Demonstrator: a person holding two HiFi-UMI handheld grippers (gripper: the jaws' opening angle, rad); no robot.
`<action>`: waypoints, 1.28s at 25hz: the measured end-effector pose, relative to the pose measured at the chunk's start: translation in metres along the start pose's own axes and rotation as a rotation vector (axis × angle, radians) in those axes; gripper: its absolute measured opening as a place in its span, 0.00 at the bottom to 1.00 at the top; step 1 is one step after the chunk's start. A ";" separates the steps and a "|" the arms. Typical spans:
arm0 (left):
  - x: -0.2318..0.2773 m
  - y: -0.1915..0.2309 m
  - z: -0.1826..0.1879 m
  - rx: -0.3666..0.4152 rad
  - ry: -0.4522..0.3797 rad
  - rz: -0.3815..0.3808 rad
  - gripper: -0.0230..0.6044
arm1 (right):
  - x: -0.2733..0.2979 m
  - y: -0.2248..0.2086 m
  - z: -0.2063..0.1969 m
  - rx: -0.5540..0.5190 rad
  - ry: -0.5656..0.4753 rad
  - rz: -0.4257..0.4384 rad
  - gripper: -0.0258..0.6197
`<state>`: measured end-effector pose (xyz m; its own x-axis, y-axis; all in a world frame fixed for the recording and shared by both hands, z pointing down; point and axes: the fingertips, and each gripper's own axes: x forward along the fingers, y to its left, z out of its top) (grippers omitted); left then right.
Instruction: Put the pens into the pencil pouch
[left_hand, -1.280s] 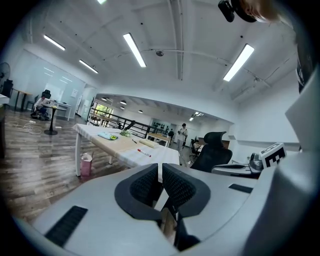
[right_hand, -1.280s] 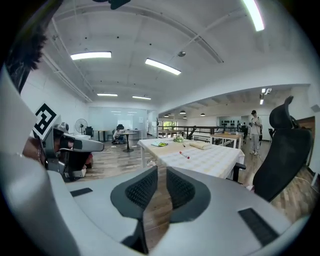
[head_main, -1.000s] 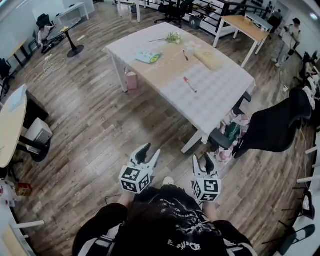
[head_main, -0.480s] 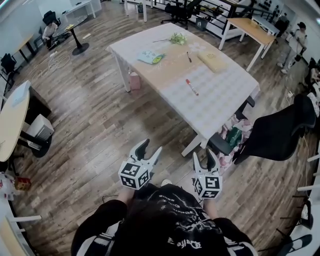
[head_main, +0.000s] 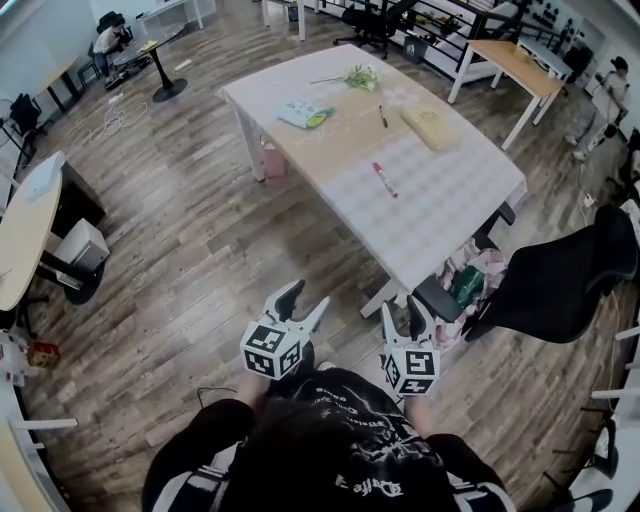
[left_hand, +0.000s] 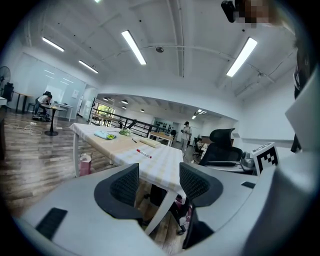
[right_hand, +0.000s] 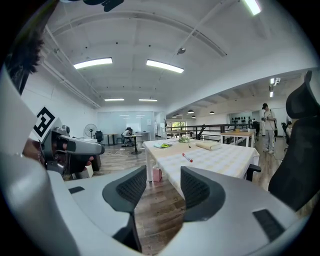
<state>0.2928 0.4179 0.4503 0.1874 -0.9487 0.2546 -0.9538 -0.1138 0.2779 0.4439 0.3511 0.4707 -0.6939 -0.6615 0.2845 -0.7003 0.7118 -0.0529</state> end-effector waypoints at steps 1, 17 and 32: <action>0.002 0.002 -0.001 -0.002 0.006 -0.003 0.44 | 0.004 0.000 0.000 0.003 0.002 0.000 0.36; 0.106 0.128 0.052 -0.029 0.019 -0.063 0.44 | 0.139 -0.015 0.026 0.043 0.038 -0.101 0.37; 0.182 0.266 0.113 -0.003 0.048 -0.155 0.44 | 0.282 0.001 0.063 0.056 0.064 -0.216 0.37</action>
<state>0.0464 0.1815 0.4662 0.3430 -0.9047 0.2527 -0.9120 -0.2562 0.3204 0.2367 0.1507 0.4909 -0.5160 -0.7796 0.3548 -0.8409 0.5399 -0.0368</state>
